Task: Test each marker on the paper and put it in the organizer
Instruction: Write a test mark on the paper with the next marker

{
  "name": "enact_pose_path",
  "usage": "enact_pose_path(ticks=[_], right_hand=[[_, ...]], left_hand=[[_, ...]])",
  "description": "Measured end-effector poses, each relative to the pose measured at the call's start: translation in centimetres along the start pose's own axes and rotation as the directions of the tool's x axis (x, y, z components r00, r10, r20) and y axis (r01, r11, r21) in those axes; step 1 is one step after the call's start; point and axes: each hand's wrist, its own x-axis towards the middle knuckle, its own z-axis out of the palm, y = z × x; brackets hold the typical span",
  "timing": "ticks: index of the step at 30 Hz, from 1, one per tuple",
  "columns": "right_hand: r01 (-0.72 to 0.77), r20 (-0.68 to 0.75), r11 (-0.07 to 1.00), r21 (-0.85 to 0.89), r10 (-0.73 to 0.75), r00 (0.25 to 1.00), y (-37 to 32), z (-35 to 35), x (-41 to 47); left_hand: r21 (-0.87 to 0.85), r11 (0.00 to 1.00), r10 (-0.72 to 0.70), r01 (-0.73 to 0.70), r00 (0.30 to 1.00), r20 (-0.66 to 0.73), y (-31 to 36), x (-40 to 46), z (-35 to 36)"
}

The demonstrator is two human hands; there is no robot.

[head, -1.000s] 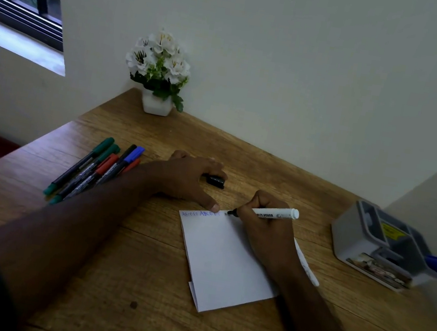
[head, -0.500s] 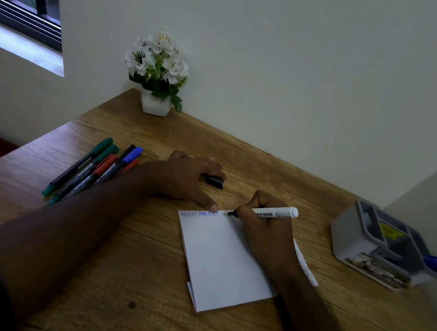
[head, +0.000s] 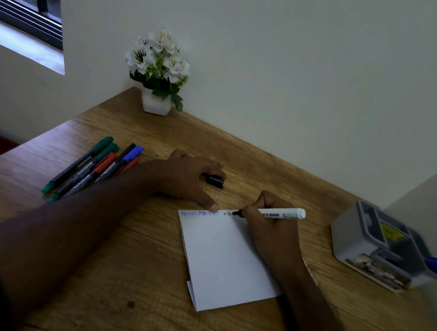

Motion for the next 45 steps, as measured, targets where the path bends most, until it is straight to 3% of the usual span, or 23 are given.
enact_pose_path(ticks=[45], right_hand=[[0.011,-0.012,1.0,-0.026,-0.011,1.0,0.3,0.1,0.3]], left_hand=[[0.002,1.0,-0.009,0.009,1.0,-0.001,-0.8,0.7,0.4]])
